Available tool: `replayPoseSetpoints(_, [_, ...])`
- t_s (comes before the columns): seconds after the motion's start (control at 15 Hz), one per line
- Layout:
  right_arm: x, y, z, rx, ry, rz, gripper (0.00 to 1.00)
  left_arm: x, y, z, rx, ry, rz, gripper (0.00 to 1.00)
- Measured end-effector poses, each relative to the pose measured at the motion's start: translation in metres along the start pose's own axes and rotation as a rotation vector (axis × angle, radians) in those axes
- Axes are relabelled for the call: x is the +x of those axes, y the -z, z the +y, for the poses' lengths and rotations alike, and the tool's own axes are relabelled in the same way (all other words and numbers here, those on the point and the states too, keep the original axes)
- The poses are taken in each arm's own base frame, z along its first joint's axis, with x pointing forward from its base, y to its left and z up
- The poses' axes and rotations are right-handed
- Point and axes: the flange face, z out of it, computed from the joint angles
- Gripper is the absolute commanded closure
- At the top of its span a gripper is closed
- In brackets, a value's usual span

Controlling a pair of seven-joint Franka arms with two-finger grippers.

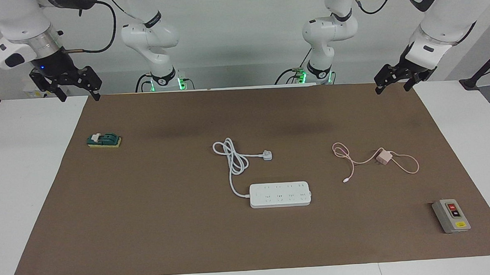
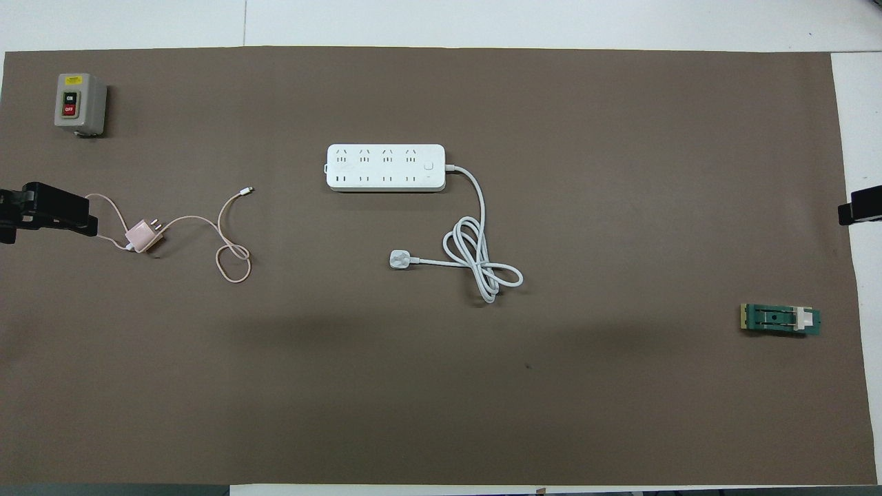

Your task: Unplug charger and place it aside

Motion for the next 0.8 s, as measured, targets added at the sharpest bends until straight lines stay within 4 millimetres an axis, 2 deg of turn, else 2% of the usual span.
replayPoseSetpoints(0.8, [-0.004,-0.001,-0.007,0.003,0.012,-0.04,0.0,0.001,-0.001,0.012,0.001,-0.08,0.003,0.0])
